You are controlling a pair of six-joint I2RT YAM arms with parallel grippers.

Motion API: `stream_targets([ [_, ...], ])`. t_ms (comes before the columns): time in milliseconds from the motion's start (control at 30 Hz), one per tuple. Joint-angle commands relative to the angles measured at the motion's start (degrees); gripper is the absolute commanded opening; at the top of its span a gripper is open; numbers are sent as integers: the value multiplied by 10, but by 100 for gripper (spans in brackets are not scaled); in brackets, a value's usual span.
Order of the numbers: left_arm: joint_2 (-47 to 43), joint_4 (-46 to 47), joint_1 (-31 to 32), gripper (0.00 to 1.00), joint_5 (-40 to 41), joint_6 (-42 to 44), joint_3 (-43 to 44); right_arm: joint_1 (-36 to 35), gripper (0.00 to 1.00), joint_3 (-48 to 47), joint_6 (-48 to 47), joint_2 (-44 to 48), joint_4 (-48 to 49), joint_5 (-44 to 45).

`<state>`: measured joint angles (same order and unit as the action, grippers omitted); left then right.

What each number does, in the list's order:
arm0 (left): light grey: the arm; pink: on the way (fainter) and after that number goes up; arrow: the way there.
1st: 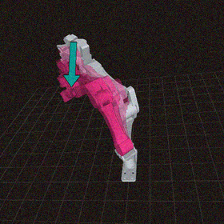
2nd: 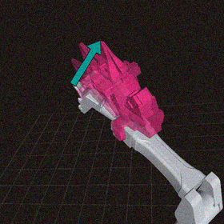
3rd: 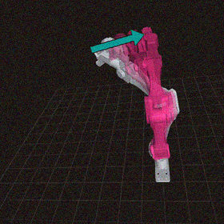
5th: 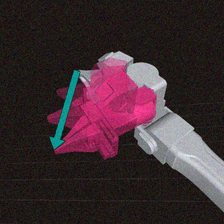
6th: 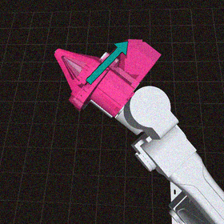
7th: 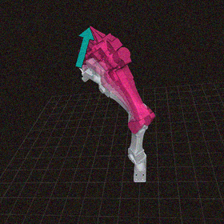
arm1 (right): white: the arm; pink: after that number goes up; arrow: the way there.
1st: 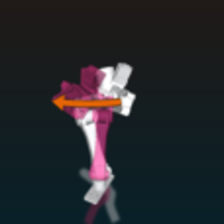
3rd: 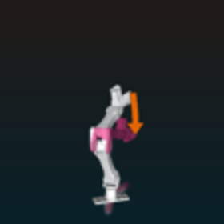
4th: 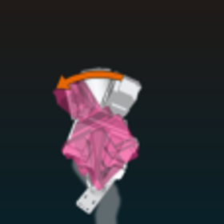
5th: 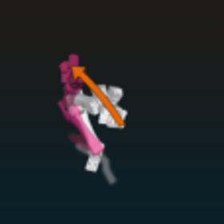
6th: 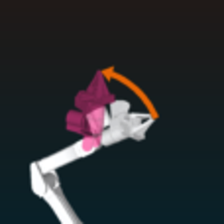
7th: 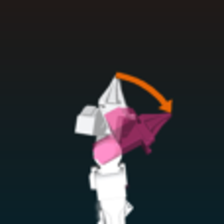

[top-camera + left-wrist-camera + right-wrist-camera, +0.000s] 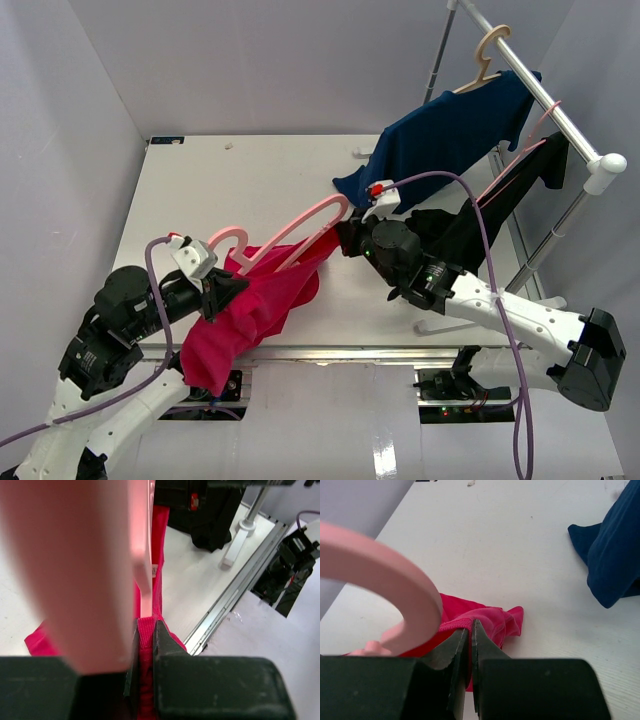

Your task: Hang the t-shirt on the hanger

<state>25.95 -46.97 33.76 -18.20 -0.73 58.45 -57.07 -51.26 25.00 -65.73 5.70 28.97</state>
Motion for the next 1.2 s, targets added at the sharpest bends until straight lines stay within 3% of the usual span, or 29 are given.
stream_targets([
  [0,-2,-20,0,0,-24,32,-4,50,8,-45,-37,22,-51,20],
  [400,79,-26,0,0,64,78,18,86,8,-140,-112,9,-117,15],
  [767,129,-28,1,0,77,133,38,90,8,-229,-221,-56,-139,53],
  [1167,139,-40,16,0,100,144,32,102,8,-266,-236,-62,-140,76],
])
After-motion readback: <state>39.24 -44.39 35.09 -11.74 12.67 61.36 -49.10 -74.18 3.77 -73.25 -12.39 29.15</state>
